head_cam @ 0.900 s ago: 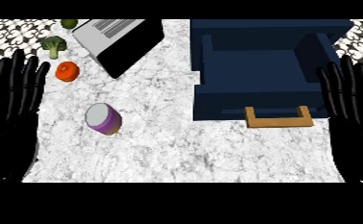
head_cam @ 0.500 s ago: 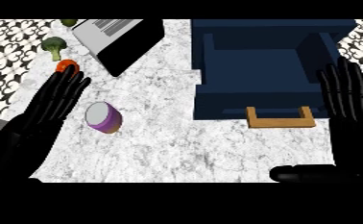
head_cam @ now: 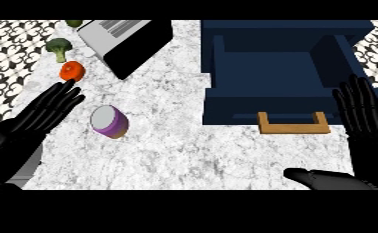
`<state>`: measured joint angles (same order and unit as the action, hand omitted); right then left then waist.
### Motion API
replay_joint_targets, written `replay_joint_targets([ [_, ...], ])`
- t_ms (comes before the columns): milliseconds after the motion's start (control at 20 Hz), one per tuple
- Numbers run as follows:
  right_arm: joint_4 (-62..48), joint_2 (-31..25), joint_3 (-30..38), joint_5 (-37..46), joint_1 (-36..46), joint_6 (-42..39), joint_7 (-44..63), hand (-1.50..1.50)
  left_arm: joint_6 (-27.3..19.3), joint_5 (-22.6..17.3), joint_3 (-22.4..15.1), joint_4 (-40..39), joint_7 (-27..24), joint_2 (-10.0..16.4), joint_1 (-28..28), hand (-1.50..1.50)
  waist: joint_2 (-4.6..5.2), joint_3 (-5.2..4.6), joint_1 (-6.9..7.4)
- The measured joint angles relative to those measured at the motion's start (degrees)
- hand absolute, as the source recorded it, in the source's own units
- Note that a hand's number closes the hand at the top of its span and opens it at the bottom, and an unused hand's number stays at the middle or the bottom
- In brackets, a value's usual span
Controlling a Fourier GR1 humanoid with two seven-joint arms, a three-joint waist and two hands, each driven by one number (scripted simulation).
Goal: Pick up the can, place it into the drawer and close the drawer
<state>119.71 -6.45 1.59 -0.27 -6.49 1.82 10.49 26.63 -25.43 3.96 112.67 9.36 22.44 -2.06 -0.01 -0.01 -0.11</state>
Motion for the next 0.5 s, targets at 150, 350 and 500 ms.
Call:
replay_joint_targets([
  [150,0.01,0.43,0.63,-0.66,-3.28,-1.21,-2.33,-1.50,1.38,-2.31,1.77,-0.05,1.65,0.18,-0.53,-1.50,-0.03,0.01,0.01],
  [350,-0.49,0.17,2.31,-1.78,-4.38,-3.04,-3.69,-1.50,2.06,-4.14,3.71,-0.58,4.27,-0.32,-0.08,-1.50,-0.03,0.02,0.02],
  [500,-1.18,0.85,2.59,-1.96,-5.26,-3.65,-5.11,-1.50,2.25,-3.83,4.82,-2.12,4.88,-0.92,0.30,-1.50,-0.03,0.01,0.02],
])
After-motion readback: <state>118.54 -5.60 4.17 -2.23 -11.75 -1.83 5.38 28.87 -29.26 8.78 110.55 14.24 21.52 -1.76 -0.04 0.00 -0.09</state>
